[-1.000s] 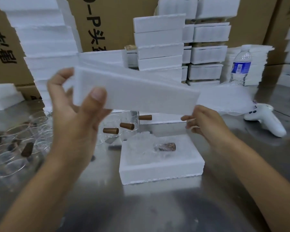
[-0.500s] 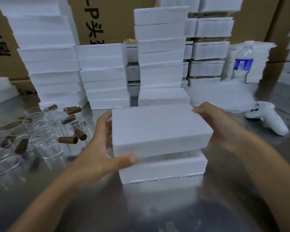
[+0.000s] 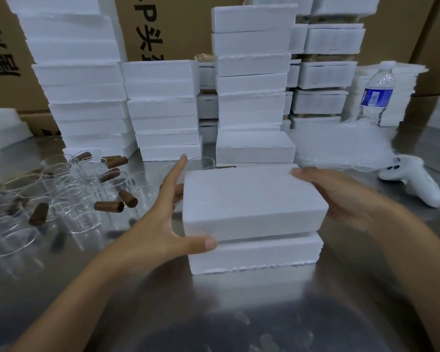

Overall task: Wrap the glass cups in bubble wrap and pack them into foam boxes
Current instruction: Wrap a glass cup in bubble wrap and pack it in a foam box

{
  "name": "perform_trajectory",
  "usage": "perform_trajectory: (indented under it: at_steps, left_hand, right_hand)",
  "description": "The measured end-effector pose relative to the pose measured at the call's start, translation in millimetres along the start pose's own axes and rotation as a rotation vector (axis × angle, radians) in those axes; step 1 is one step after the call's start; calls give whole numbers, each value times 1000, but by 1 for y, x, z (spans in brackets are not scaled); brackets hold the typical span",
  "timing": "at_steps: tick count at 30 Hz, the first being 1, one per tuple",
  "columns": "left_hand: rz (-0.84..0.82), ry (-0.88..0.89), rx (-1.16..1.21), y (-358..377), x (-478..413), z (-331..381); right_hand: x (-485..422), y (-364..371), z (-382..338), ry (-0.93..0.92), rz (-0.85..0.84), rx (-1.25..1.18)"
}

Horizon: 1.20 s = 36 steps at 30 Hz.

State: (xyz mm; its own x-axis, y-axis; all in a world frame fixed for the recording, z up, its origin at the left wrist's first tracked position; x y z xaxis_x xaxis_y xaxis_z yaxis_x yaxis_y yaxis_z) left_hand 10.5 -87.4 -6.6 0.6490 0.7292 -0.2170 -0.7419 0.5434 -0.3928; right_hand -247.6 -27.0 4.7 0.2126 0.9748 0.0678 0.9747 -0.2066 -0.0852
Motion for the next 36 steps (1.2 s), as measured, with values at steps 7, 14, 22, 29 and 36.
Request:
perform_trajectory:
  at_steps: [7,14,22,29,36]
  left_hand:
    - [-86,-40,-17,4,-3,-7]
    - [-114,-45,-21,6,-5,-10]
    - [-136,-39,-29,7,-3,-11]
    - [-153,-32,-89,14,1,-14]
    - [-107,-38,-88,12,1,-16]
  right_hand:
    - [2,-2,-1,-28,-2,96]
    - [3,-12,4,-7,-1,166]
    - [0,-10,15,81,-114,100]
    - [-3,-8,15,28,-115,135]
    - [-3,-8,20,45,-121,71]
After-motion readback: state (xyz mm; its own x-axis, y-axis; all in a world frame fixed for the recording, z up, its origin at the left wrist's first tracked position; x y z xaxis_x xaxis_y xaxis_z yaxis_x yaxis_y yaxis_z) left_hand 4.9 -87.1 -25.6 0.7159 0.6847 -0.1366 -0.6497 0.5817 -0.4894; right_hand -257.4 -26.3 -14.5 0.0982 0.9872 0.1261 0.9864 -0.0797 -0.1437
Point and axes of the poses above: each hand's wrist, its own x-axis away from the middle knuckle, its own y-axis out of the palm, z = x × y, the point moved 6 cm from there along -x, towards the middle knuckle, and after that the axes turned 1 degree about -x, right-handed, at the moved point
